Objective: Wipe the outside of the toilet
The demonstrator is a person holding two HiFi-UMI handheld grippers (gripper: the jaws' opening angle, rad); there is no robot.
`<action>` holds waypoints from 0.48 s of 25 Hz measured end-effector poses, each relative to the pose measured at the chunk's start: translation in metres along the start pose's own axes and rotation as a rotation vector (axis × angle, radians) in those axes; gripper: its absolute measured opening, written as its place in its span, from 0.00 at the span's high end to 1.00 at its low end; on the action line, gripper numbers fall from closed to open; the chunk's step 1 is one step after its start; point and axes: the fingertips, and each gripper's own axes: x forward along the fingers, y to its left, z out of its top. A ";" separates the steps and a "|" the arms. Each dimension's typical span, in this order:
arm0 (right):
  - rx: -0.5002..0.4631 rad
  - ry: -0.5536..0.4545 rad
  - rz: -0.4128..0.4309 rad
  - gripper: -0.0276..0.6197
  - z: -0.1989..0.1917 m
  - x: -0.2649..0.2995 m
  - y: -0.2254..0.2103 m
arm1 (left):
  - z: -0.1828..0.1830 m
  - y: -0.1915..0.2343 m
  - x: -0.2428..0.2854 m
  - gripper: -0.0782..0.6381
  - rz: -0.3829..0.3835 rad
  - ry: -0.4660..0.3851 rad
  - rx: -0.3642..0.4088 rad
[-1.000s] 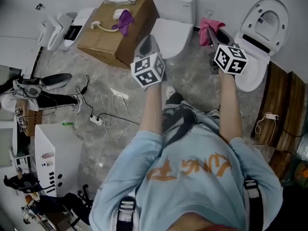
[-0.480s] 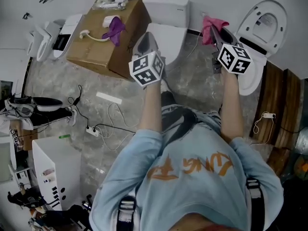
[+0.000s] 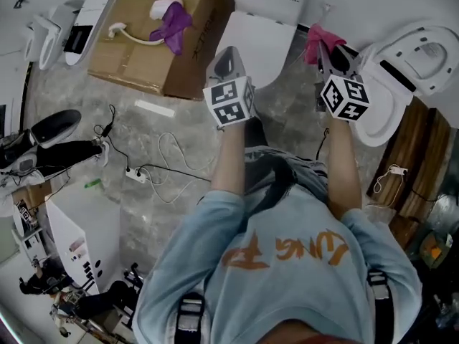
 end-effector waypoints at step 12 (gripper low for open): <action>-0.047 0.153 0.015 0.82 -0.018 0.173 0.044 | 0.011 0.132 0.127 0.85 0.053 0.074 -0.146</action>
